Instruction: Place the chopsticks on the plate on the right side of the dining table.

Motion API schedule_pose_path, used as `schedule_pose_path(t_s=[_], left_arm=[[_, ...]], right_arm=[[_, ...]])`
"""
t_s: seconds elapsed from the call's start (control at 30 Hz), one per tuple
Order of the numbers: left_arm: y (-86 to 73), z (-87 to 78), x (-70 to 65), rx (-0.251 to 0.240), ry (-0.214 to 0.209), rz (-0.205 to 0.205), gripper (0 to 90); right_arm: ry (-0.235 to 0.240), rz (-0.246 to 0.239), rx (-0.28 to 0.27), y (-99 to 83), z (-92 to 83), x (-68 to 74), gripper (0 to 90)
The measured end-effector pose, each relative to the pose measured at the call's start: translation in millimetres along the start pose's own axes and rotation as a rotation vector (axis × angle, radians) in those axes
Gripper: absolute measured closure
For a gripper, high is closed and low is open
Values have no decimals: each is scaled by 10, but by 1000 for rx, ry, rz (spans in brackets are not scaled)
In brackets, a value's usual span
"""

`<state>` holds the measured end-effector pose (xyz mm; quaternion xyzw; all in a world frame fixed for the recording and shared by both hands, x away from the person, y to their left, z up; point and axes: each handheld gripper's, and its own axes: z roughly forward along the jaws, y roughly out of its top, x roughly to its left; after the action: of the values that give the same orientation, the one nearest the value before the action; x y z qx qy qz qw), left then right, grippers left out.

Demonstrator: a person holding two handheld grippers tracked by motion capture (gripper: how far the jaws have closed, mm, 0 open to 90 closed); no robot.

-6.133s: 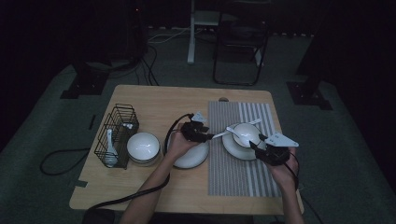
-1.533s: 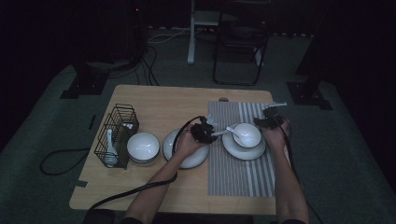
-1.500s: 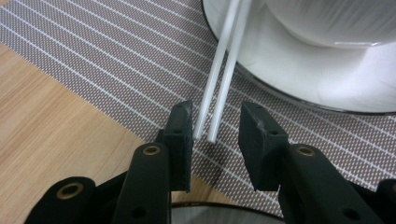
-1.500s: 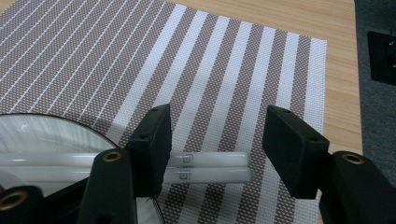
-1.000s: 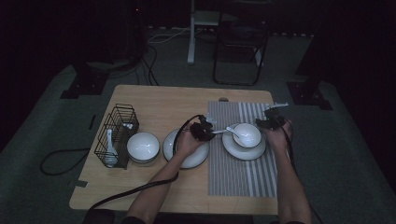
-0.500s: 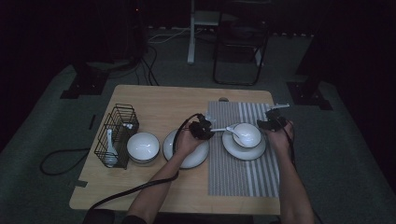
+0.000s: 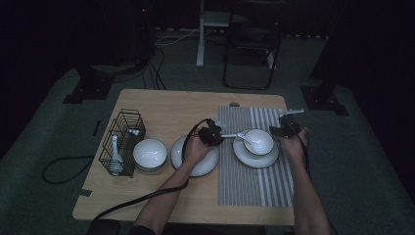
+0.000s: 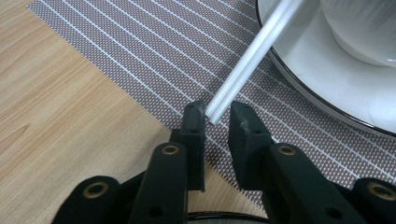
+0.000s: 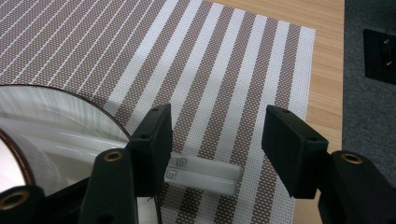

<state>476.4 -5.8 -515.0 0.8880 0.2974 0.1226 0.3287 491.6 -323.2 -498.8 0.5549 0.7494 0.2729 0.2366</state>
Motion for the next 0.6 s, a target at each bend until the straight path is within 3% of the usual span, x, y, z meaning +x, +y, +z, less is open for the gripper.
schedule_pose_path(t_s=[0.2, 0.6], left_arm=[[-20, -18, -10, 6, 7, 20, 713], [-50, -49, -19, 8, 44, 39, 754]], right_arm=[[0, 8, -7, -16, -10, 0, 429], [-7, 2, -7, -37, -37, -24, 429]])
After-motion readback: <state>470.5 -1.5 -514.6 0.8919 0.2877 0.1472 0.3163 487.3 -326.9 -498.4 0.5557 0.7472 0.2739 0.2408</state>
